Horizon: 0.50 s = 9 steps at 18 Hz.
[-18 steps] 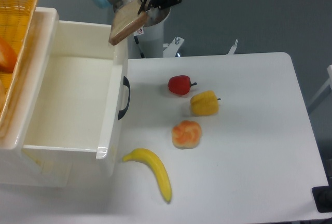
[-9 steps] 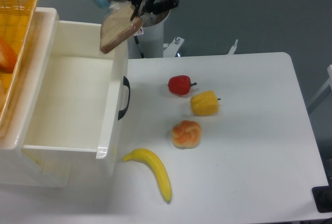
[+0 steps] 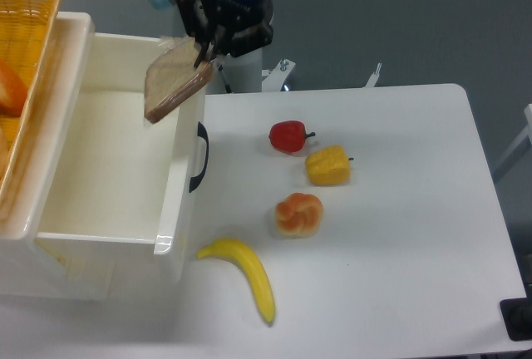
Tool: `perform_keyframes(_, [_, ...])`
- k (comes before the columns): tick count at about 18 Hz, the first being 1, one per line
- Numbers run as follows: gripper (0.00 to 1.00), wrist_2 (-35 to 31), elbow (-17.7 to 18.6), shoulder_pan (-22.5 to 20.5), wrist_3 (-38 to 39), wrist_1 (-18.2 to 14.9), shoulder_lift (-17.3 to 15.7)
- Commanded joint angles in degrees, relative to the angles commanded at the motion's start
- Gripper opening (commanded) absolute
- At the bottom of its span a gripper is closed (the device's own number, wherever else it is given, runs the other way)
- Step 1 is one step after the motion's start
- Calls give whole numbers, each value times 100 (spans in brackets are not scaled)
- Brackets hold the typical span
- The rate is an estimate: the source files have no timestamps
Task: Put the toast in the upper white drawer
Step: 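Lower the toast slice down into the white drawer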
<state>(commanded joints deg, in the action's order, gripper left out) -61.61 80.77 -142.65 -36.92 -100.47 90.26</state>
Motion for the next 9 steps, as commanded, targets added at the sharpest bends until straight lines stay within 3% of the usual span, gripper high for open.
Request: perform_keyframes(9, [10,-9,281,370,89,106,255])
